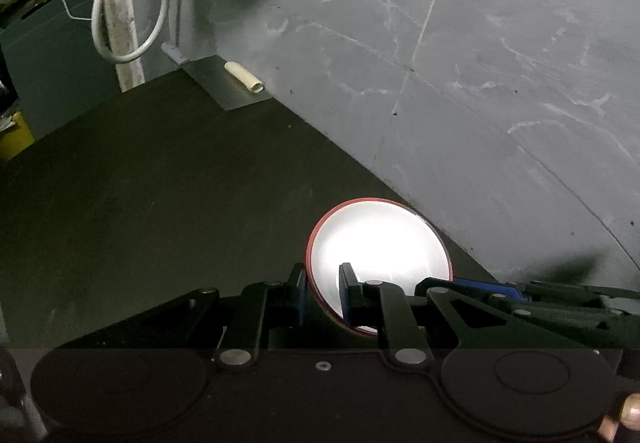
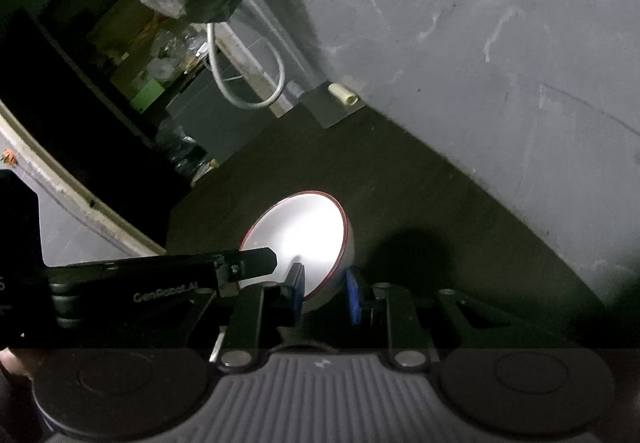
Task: Organize plates and bowls
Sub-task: 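Carry the second white bowl with both grippers and lower it into the first bowl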
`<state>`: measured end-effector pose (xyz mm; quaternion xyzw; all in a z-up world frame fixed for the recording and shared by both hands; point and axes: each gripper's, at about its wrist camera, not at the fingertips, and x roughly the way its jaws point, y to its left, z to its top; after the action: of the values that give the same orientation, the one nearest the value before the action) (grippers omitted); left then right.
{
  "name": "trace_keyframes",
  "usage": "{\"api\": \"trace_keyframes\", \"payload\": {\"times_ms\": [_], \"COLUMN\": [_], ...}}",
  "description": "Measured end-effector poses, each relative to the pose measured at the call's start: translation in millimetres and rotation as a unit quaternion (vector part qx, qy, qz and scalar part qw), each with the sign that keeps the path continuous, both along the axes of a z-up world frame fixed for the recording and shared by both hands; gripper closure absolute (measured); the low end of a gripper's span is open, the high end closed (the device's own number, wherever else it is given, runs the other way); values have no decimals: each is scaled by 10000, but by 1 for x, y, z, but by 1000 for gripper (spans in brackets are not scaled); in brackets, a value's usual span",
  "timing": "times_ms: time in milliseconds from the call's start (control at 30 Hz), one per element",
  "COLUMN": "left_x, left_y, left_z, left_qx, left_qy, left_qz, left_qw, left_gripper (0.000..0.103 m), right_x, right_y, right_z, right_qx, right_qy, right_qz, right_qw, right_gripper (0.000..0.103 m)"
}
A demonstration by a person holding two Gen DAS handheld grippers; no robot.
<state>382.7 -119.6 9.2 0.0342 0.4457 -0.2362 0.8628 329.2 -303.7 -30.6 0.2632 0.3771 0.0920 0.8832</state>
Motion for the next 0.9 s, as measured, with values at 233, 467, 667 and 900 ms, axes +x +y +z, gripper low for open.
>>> {"api": "trace_keyframes", "payload": {"times_ms": [233, 467, 667, 900], "left_x": [-21, -35, -46, -54], "left_y": [11, 13, 13, 12], "left_z": [2, 1, 0, 0], "left_qx": [56, 99, 140, 222], "left_qy": [12, 27, 81, 76], "left_qz": [16, 13, 34, 38], "left_qw": [10000, 9999, 9999, 9997], "left_gripper": [85, 85, 85, 85], "right_x": [-16, -30, -39, -47], "right_y": [6, 7, 6, 6], "right_z": [-1, -4, -5, -5], "right_qx": [21, 58, 55, 85], "right_qy": [94, 193, 269, 318], "right_qz": [265, 406, 502, 605], "right_qw": [9996, 9990, 9984, 9976], "right_gripper": [78, 78, 78, 78]}}
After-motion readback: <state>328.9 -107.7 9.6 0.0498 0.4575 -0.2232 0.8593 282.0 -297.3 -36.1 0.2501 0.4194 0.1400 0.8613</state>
